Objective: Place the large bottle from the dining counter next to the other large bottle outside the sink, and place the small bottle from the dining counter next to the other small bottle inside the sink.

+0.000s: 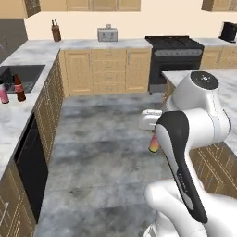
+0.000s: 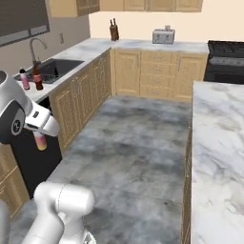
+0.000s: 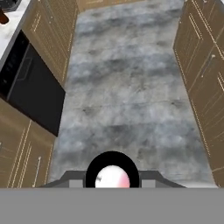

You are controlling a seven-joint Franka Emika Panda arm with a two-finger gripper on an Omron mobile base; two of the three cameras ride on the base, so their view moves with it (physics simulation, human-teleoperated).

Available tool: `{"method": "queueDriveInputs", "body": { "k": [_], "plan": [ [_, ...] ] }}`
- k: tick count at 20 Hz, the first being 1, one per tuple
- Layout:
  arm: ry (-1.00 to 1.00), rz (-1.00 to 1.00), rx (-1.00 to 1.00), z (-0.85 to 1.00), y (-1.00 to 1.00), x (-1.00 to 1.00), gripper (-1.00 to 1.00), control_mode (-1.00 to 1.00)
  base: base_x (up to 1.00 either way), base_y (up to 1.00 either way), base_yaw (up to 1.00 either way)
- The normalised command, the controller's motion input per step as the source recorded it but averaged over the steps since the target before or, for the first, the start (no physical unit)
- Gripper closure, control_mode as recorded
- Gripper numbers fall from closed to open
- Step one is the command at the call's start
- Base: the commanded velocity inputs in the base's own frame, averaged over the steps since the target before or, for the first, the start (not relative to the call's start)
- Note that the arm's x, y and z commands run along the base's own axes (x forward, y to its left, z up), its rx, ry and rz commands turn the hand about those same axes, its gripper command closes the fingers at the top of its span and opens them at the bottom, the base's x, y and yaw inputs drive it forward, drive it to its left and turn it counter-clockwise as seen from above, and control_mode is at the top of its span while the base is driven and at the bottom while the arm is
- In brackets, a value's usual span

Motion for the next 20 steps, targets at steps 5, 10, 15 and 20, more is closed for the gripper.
{"method": "queueDriveInputs", "body": {
  "k": [5,10,15,20],
  "plan": [
    [0.0,0.0,0.0,0.0,0.0,0.0,1.0,1.0,1.0,0.0,0.25],
    [0.0,0.0,0.0,0.0,0.0,0.0,1.0,1.0,1.0,-0.01,0.25],
    [0.0,0.0,0.0,0.0,0.0,0.0,1.0,1.0,1.0,-0.09,0.26],
    [0.0,0.0,0.0,0.0,0.0,0.0,1.0,1.0,1.0,-0.11,0.26]
  ]
}}
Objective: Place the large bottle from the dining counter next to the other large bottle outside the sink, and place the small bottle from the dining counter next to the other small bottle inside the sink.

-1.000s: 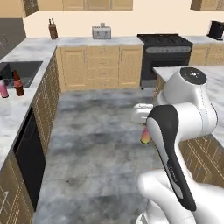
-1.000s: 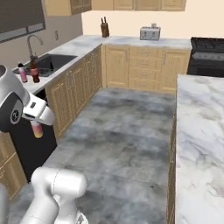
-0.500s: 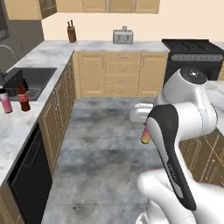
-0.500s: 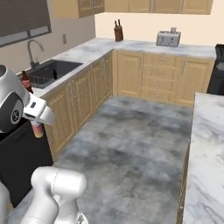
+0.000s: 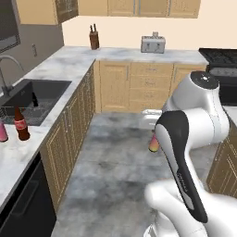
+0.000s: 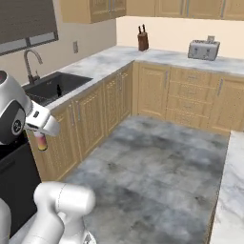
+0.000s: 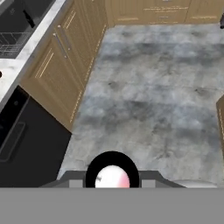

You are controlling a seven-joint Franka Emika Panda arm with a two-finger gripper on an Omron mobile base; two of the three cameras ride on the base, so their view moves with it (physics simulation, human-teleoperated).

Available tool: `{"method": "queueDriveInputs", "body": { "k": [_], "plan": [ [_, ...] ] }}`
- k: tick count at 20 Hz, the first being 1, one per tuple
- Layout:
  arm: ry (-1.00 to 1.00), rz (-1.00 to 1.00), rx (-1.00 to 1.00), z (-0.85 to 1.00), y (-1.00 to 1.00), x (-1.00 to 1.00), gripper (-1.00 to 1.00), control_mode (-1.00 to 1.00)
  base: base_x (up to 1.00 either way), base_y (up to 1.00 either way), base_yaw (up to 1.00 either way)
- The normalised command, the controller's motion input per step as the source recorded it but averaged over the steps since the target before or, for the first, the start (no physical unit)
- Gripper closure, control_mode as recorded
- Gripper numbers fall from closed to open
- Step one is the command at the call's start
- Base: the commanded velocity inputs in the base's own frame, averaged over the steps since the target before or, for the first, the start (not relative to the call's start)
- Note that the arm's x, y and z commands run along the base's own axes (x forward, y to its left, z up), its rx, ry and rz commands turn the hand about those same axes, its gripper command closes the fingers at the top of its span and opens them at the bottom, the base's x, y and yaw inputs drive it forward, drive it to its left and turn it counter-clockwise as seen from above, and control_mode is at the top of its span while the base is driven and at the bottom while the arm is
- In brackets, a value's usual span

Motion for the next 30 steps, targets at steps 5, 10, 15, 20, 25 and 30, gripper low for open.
{"method": "queueDriveInputs", "body": {
  "k": [5,10,15,20,25,30],
  "plan": [
    [0.0,0.0,0.0,0.0,0.0,0.0,1.0,1.0,1.0,-0.22,0.32],
    [0.0,0.0,0.0,0.0,0.0,0.0,1.0,1.0,1.0,-0.3,0.36],
    [0.0,0.0,0.0,0.0,0.0,0.0,1.0,1.0,1.0,-0.53,0.47],
    [0.0,0.0,0.0,0.0,0.0,0.0,1.0,1.0,1.0,-0.6,0.51],
    [0.0,0.0,0.0,0.0,0.0,0.0,1.0,1.0,1.0,-0.6,0.54],
    [0.0,0.0,0.0,0.0,0.0,0.0,1.0,1.0,0.93,-0.58,0.58]
  ]
}}
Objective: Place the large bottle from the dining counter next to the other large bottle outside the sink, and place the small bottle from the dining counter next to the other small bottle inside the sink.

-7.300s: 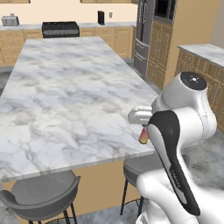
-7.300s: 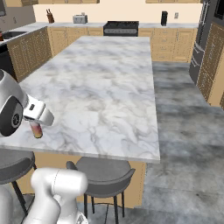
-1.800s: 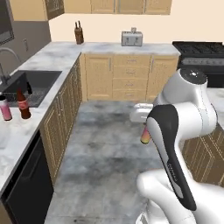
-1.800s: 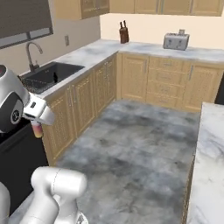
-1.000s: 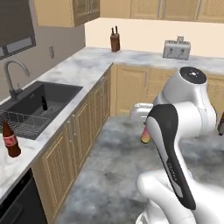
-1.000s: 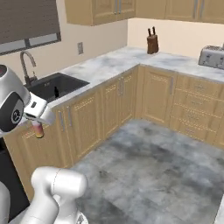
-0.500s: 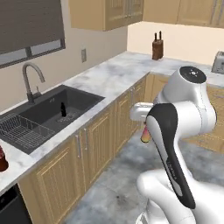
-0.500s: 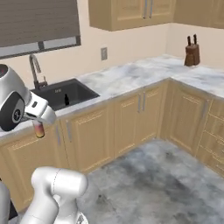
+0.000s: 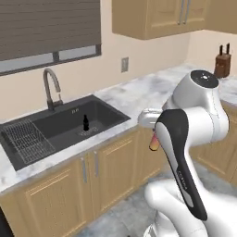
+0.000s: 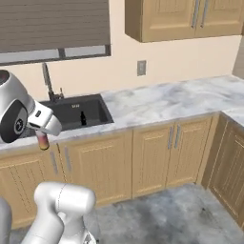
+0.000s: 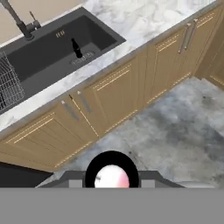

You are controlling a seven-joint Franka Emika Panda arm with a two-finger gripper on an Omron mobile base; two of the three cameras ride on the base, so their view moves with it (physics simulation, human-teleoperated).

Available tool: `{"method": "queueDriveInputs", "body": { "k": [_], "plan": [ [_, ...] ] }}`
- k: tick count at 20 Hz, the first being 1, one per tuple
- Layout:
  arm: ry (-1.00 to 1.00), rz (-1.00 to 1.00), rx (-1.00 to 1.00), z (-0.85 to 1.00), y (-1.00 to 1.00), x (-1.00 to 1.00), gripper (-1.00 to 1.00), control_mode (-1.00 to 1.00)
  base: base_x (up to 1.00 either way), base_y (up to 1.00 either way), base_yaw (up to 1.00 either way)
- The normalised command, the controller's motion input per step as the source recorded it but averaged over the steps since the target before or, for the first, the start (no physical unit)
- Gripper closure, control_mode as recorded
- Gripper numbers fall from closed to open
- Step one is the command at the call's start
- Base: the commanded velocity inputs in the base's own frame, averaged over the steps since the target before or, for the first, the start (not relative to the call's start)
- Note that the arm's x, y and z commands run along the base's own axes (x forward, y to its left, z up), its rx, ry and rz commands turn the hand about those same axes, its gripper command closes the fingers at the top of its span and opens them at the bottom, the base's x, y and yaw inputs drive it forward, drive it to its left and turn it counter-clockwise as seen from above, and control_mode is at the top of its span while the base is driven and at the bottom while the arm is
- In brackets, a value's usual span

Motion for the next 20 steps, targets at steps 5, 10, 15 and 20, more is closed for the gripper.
{"method": "queueDriveInputs", "body": {
  "k": [5,10,15,20],
  "plan": [
    [0.0,0.0,0.0,0.0,0.0,0.0,1.0,1.0,0.73,-0.53,0.57],
    [0.0,0.0,0.0,0.0,0.0,0.0,1.0,1.0,0.63,-0.45,0.55],
    [0.0,0.0,0.0,0.0,0.0,0.0,1.0,1.0,0.89,-0.56,0.33],
    [0.0,0.0,0.0,0.0,0.0,0.0,1.0,1.0,0.98,-0.72,0.05]
  ]
}}
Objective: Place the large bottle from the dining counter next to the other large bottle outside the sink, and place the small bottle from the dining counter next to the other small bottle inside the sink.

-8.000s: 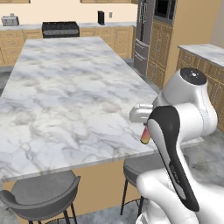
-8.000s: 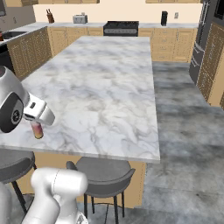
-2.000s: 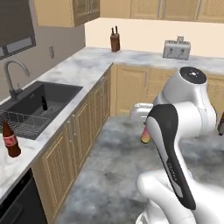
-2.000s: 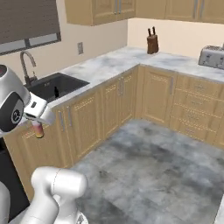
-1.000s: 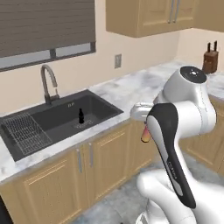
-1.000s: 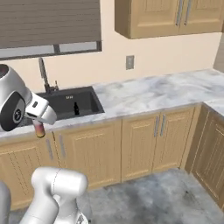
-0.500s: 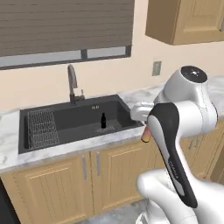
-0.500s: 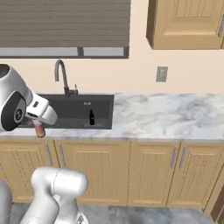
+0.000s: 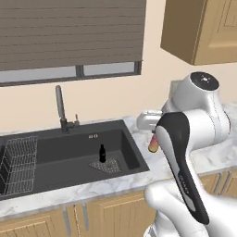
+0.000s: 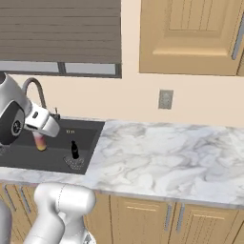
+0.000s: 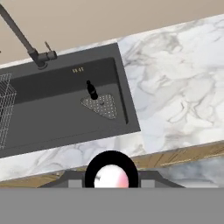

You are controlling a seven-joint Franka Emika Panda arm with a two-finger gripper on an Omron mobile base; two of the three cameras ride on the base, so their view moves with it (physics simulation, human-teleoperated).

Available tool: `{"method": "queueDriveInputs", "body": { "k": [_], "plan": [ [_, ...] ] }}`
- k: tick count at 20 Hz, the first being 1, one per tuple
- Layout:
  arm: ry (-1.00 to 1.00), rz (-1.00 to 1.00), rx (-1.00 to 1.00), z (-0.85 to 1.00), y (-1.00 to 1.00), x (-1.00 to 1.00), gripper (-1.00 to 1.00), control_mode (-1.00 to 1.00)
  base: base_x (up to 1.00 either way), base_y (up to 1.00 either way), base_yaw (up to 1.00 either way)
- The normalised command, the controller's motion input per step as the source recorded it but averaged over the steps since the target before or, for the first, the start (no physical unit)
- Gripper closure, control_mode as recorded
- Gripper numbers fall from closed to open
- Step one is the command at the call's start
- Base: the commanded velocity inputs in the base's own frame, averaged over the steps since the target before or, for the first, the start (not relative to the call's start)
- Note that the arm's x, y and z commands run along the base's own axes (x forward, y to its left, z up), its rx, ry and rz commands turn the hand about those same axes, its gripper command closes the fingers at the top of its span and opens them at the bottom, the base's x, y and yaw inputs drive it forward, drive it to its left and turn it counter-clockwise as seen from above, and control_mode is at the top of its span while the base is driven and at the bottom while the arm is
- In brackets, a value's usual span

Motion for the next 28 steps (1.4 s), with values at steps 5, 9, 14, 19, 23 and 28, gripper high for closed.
{"method": "queueDriveInputs", "body": {
  "k": [5,9,14,19,23,28],
  "plan": [
    [0.0,0.0,0.0,0.0,0.0,0.0,1.0,1.0,0.44,-0.07,0.11],
    [0.0,0.0,0.0,0.0,0.0,0.0,1.0,1.0,0.02,0.0,0.06],
    [0.0,0.0,0.0,0.0,0.0,0.0,1.0,1.0,0.0,0.0,0.0],
    [0.0,0.0,0.0,0.0,0.0,0.0,1.0,-1.0,0.0,0.0,0.0],
    [-0.04,0.0,0.01,-0.07,0.23,0.01,1.0,-1.0,0.0,0.0,0.0],
    [-0.04,0.03,0.07,-0.14,0.41,0.04,1.0,-1.0,0.0,0.0,0.0]
  ]
}}
